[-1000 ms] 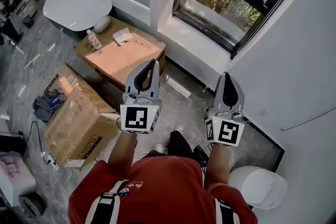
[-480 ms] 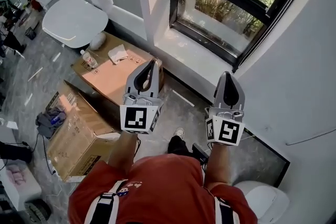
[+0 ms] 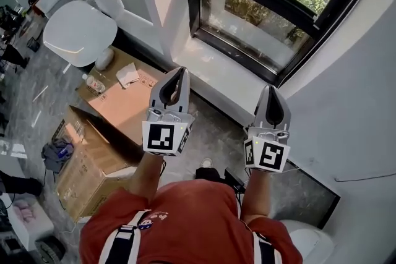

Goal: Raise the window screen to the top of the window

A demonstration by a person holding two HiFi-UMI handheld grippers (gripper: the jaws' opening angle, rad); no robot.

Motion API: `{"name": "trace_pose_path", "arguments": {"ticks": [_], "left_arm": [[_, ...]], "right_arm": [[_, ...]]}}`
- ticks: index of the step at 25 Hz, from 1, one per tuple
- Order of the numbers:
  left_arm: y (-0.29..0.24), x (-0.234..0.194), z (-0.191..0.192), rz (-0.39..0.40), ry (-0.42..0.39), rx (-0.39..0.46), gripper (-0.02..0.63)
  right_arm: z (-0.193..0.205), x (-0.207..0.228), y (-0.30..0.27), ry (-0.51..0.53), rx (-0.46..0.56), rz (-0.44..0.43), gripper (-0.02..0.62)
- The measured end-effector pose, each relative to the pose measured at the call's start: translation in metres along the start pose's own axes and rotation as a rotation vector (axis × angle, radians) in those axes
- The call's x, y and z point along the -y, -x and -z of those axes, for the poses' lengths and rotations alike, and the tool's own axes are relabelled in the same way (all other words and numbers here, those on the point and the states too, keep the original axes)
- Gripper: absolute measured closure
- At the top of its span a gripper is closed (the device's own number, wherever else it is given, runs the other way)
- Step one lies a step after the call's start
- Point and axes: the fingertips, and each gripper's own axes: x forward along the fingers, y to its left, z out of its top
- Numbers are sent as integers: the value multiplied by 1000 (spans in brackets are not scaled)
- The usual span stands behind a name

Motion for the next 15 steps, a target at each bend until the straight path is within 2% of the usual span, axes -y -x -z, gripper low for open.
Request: {"name": "trace_pose_path", "arguments": {"ticks": [8,15], "left_arm": [[-51,10,13,-5,0,-2,601],[-83,21,15,29,-11,4,601]], "right_arm": [[15,34,-37,-3,1,-1,586],[17,58,-53,-2,16,29,586]]}}
